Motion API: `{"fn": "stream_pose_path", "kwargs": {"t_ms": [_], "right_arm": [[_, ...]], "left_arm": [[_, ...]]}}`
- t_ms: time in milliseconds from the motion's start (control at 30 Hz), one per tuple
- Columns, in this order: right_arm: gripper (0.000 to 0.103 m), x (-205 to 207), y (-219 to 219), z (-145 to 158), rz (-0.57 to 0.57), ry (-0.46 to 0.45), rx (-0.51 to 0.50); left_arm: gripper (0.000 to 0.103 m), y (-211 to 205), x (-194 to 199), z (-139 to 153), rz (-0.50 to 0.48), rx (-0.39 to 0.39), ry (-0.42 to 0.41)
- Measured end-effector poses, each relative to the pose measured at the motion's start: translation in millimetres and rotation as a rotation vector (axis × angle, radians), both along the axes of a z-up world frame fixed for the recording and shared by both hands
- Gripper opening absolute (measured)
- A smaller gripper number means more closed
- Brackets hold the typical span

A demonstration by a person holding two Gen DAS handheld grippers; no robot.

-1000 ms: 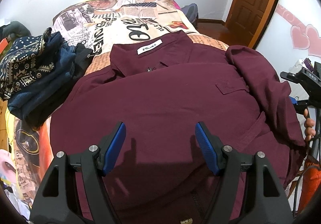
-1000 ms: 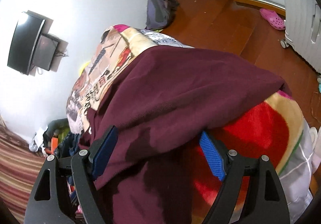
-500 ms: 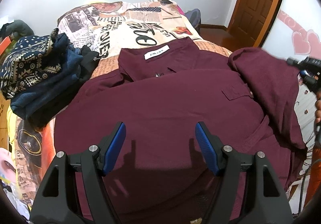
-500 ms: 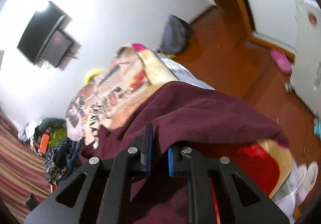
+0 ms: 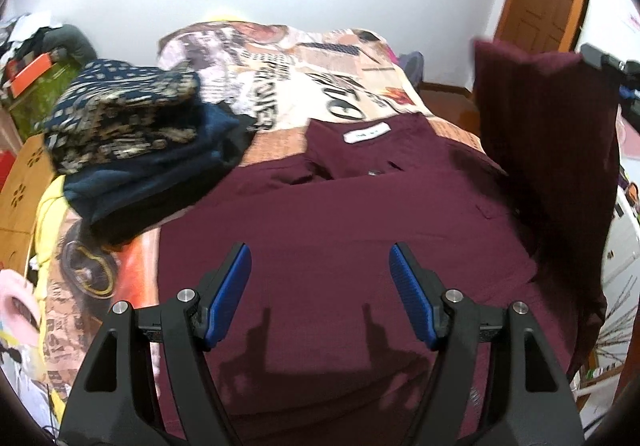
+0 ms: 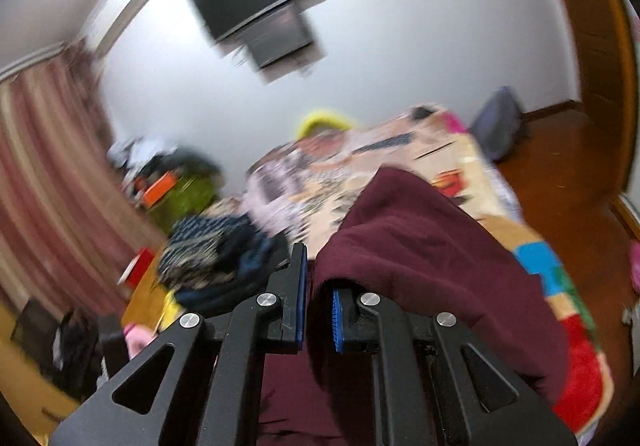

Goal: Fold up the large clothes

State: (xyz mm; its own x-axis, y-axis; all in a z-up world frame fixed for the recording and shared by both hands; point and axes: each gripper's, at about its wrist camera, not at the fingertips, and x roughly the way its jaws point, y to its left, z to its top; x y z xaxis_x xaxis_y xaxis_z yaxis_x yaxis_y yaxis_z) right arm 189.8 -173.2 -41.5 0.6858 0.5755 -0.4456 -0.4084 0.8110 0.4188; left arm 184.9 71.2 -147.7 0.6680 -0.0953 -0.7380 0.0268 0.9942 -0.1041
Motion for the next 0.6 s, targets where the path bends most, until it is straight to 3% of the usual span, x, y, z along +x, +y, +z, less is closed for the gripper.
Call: {"fn": "stream_pose_path", "kwargs": {"t_ms": [167, 300, 400, 500, 600], "right_arm": [[0.009, 4.4, 67.2, -47.7, 0.166, 0.126, -0.088], [0.01, 7.1, 94.6, -106.9, 0.26, 0.295, -0.18], [0.013, 1.0, 100.0, -138.0, 0.289, 0.373, -0.253], [0.016, -3.4, 96.9, -147.3, 0.298, 0.414, -0.292], [0.023, -14.3, 81.8, -135.1, 0.308, 0.362, -0.283]], "left_arm": [[0.07, 33.8, -15.5, 2.6, 0.068, -0.009, -0.002], [0.07, 46.3, -23.8, -2.8, 0.096, -0.008, 0.019], [0.07, 44.6, -24.3, -5.2, 0.097, -0.008, 0.032], [0.07, 35.0, -22.4, -4.8, 0.079, 0.001, 0.035], [0.07, 15.0, -16.5, -1.2, 0.036, 0.019, 0.029]]}}
